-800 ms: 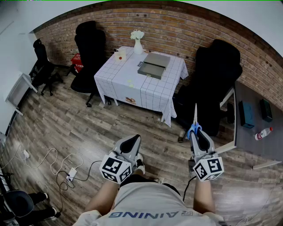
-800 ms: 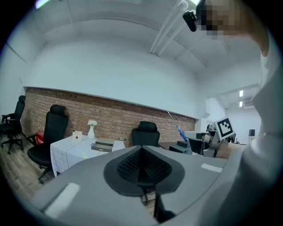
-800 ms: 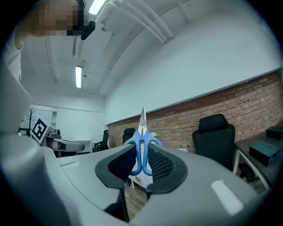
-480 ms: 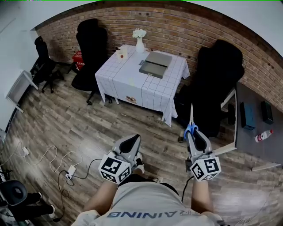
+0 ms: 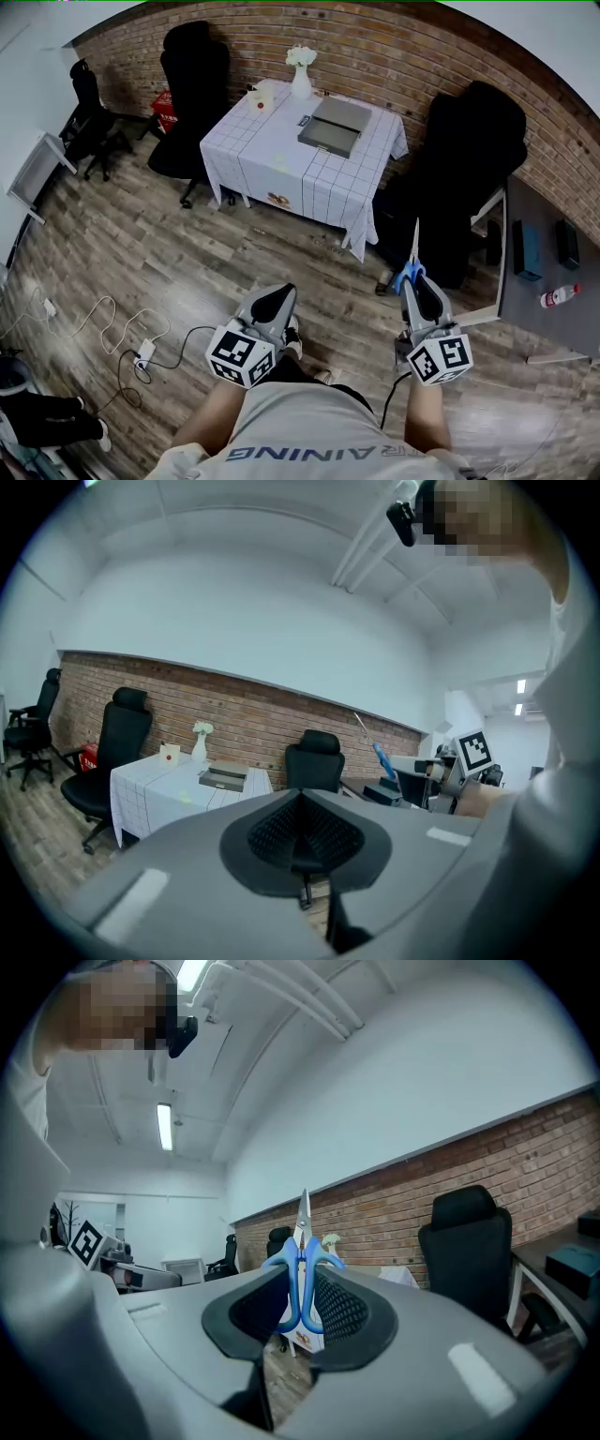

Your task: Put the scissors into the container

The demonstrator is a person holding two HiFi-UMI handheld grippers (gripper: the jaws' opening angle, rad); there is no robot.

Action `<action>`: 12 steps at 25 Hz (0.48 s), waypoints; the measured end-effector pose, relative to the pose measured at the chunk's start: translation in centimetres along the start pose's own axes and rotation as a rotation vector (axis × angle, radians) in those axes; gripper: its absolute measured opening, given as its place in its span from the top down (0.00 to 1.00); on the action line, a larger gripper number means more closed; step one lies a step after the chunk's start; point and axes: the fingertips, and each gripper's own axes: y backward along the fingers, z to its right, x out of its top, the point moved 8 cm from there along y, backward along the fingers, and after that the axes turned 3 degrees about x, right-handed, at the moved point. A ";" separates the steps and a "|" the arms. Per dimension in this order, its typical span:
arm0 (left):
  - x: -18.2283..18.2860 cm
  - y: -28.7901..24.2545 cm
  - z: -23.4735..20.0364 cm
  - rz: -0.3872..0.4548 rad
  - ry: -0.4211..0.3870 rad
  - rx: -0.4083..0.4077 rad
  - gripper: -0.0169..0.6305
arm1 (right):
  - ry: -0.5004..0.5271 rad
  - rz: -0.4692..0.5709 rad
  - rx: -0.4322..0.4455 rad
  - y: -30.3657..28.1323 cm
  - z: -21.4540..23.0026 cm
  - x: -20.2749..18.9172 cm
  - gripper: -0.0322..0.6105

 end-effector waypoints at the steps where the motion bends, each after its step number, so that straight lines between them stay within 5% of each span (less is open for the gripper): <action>1: -0.1 -0.4 -0.4 -0.004 0.005 0.000 0.97 | 0.004 -0.006 0.002 -0.6 0.1 0.0 0.79; 12: 2.8 -8.4 -10.7 -0.003 0.058 0.020 0.97 | 0.016 -0.021 -0.012 -12.8 2.8 1.6 0.79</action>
